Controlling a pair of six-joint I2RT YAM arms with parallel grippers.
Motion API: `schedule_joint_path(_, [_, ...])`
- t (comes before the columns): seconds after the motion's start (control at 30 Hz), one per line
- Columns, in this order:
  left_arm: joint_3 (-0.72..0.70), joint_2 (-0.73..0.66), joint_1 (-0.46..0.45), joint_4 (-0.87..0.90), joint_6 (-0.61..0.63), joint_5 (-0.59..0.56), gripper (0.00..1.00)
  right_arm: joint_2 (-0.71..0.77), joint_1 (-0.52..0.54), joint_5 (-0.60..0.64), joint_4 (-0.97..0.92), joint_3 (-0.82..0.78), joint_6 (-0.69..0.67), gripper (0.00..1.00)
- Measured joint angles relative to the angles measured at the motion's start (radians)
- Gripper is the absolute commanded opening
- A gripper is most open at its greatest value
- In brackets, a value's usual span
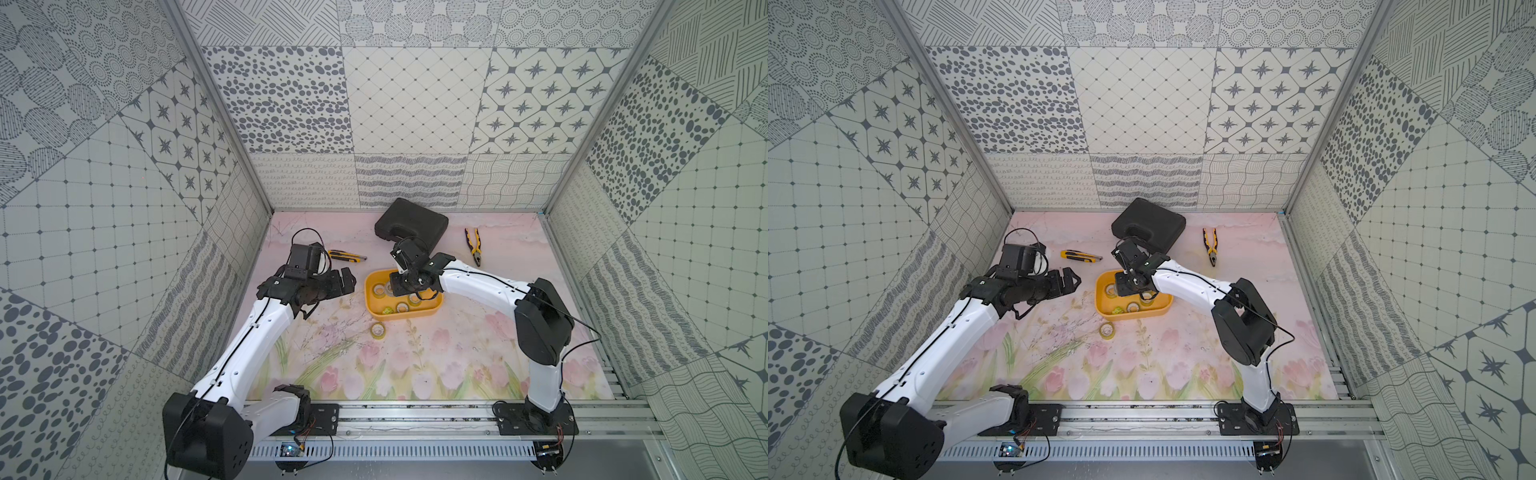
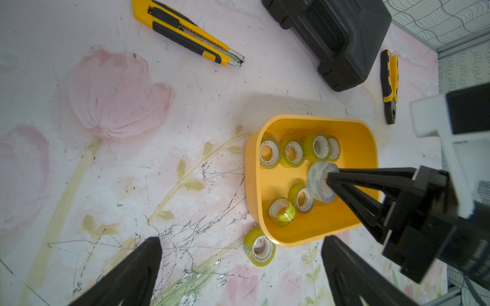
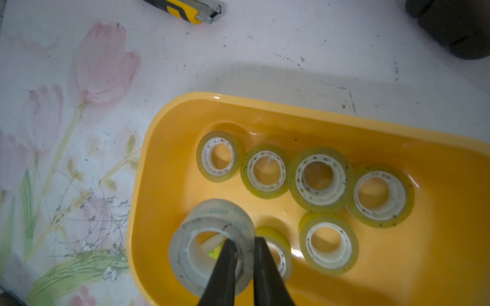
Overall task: Put the transparent tape into the storage box
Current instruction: Place the tape in the storage box.
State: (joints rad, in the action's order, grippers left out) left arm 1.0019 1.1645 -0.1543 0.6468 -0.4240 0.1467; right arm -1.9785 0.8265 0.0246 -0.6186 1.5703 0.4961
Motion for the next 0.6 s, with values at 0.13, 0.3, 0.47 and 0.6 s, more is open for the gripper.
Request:
schedule_joint_path(0.13, [0.000,0.000,0.000,0.000,0.000,0.004,0.99,-0.077,-0.006,-0.002,-0.008,0.077,-0.008,0.07])
schedule_joint_path(0.3, [0.000,-0.001,0.000,0.000,0.000,0.008,0.99,-0.138,-0.017,0.012,-0.014,0.153,-0.018,0.09])
schedule_joint_path(0.47, [0.000,-0.003,0.000,0.000,0.000,0.008,0.99,-0.188,-0.029,0.022,-0.027,0.198,-0.034,0.20])
schedule_joint_path(0.6, [0.000,-0.005,0.000,0.000,0.000,0.009,0.99,-0.203,-0.032,0.021,-0.035,0.204,-0.040,0.36])
